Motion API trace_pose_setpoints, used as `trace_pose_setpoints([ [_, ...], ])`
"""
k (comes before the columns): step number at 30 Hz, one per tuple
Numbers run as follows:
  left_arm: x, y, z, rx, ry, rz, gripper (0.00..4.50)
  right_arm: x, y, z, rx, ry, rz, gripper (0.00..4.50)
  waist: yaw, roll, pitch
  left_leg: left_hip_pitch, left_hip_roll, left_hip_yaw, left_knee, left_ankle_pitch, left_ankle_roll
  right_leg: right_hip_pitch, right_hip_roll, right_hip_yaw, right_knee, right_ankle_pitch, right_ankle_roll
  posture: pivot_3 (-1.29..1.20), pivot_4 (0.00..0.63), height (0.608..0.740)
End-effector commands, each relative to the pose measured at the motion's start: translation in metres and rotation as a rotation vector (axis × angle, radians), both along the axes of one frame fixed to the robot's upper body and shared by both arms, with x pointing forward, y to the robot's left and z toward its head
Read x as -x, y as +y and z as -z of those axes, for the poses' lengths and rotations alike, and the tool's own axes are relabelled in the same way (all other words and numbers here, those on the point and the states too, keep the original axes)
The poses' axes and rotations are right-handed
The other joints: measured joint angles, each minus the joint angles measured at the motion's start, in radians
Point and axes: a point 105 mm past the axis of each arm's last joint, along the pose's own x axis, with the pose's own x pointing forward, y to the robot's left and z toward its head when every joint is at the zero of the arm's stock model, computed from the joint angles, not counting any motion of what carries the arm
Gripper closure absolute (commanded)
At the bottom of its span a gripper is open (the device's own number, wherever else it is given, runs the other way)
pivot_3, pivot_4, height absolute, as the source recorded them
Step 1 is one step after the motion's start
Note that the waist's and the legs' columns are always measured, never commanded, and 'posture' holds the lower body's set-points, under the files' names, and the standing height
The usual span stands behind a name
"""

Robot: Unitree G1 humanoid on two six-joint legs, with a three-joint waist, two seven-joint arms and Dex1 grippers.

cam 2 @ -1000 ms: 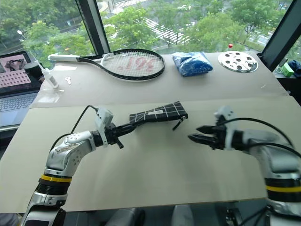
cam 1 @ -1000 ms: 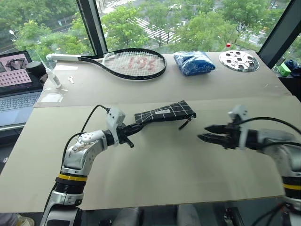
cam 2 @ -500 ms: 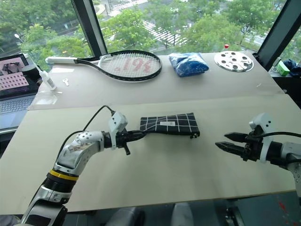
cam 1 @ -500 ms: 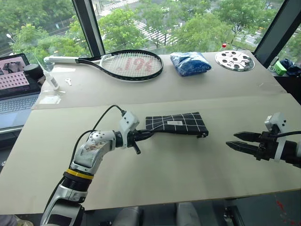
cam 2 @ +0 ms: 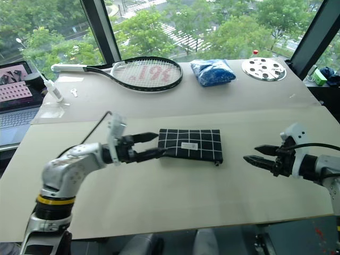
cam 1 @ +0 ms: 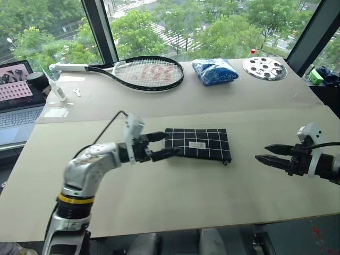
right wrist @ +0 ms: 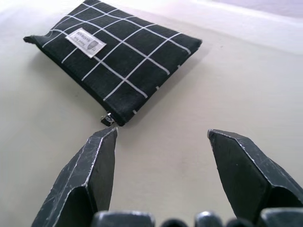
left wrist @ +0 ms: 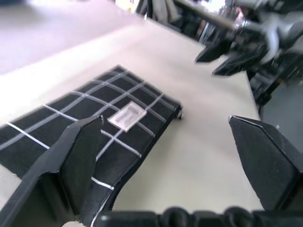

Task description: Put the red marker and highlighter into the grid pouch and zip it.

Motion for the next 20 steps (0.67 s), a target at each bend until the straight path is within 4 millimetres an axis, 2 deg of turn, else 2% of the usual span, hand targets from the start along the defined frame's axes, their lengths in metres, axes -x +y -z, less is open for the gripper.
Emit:
trace_pose_setpoints([
  [1,-0.002,0.051,-0.009,0.035,-0.012,-0.171,0.01,0.001,-0.004,-0.02,0.003,-0.079,-0.012,1.1,-0.002,0.0,0.0,0.0,0.0,0.0,0.0,0.0,0.0,0.0,0.0,0.0,0.0,0.0,0.0,0.0,0.15,0.74],
  [4,0.001,0.086,0.006,-0.019,0.026,-0.303,0.01,-0.004,-0.006,-0.015,0.005,-0.092,0.01,1.1,-0.005,0.0,0.0,0.002,0.001,0.0,-0.001,-0.001,0.001,0.0,0.0,0.0,0.0,0.0,-0.001,0.0,0.15,0.74],
  [9,0.005,0.113,0.013,-0.029,0.028,-0.43,0.01,-0.016,0.001,-0.002,-0.044,-0.096,0.044,1.1,0.001,0.0,0.0,0.002,0.001,0.001,-0.001,-0.001,0.001,0.0,0.0,0.0,0.0,0.001,-0.001,0.0,0.15,0.74],
  [20,0.02,0.144,0.025,-0.041,0.059,-0.577,0.01,-0.034,0.013,0.002,-0.086,-0.108,0.031,1.1,-0.003,0.0,0.0,0.005,0.004,0.002,-0.002,-0.002,0.0,0.0,0.001,0.0,0.0,0.001,-0.002,0.0,0.15,0.74],
])
